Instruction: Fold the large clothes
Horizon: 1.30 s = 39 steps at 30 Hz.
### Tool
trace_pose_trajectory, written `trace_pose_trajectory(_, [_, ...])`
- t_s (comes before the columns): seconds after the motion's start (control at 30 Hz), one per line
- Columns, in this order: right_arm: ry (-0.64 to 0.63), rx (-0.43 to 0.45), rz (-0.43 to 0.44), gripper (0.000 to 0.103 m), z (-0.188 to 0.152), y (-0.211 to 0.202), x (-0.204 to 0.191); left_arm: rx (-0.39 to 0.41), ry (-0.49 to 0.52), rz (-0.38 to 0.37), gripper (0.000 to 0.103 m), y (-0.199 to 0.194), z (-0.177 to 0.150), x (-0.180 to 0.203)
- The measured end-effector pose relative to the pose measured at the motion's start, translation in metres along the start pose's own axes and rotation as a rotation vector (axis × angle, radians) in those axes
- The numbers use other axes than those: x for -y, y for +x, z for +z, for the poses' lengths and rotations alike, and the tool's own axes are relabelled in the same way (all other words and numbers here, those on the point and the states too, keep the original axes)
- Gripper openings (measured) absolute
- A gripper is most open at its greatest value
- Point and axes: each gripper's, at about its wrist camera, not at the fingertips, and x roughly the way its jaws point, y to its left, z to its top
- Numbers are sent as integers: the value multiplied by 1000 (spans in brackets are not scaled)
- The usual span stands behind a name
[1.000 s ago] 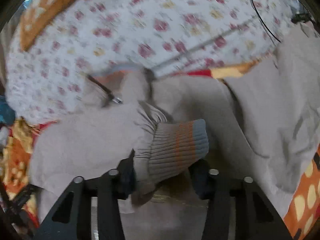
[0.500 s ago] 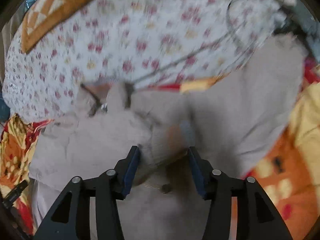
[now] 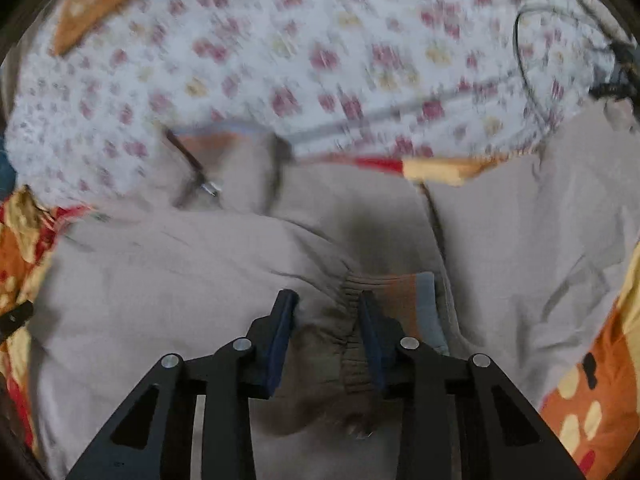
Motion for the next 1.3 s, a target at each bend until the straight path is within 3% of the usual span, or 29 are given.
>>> trace_pose_trajectory(0.07, [-19, 8, -7, 33, 2, -3, -1, -26, 19, 19, 83, 13, -3, 2])
trace_pose_trajectory(0.27, [-84, 83, -3, 38, 1, -35, -11, 7, 79, 45, 84, 10, -6, 9])
trace_pose_trajectory(0.47, [-96, -11, -15, 48, -7, -9, -12, 40, 88, 59, 84, -1, -11, 10])
trace_pose_trajectory(0.6, [-87, -2, 1, 53, -10, -14, -13, 70, 96, 54, 84, -14, -14, 10])
trace_pose_trajectory(0.8, [-54, 120, 97, 53, -17, -69, -11, 124, 118, 48, 84, -32, -18, 15])
trace_pose_trajectory(1.17, [-209, 290, 1, 77, -49, -142, -46, 231, 183, 28, 84, -57, -32, 25])
trace_pose_trajectory(1.3, [-194, 296, 14, 78, -53, -140, -47, 249, 187, 20, 84, -59, -33, 27])
